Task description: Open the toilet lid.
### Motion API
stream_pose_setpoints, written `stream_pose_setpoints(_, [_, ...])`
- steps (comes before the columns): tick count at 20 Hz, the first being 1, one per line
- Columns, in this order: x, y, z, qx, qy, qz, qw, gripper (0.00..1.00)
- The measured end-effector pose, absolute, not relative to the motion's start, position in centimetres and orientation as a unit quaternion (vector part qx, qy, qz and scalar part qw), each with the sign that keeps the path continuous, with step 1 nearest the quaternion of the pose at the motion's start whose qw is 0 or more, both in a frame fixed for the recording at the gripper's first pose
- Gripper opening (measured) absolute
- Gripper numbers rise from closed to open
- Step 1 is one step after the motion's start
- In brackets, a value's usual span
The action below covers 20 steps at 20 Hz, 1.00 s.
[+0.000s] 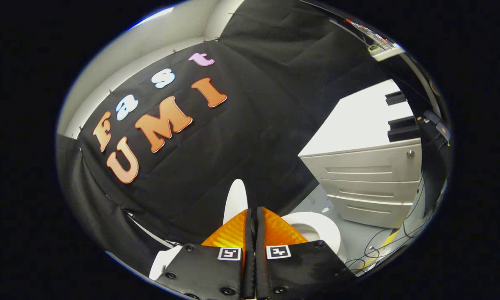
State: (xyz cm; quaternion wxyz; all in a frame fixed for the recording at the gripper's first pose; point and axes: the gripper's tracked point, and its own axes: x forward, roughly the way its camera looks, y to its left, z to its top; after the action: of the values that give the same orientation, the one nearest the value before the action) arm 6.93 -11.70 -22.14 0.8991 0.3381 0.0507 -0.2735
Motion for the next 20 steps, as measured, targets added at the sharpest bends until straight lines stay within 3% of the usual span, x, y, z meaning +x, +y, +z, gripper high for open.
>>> stream_pose_setpoints(20, [11.0,1.2,-12.3,0.222,0.061,-0.209,0.950,0.09])
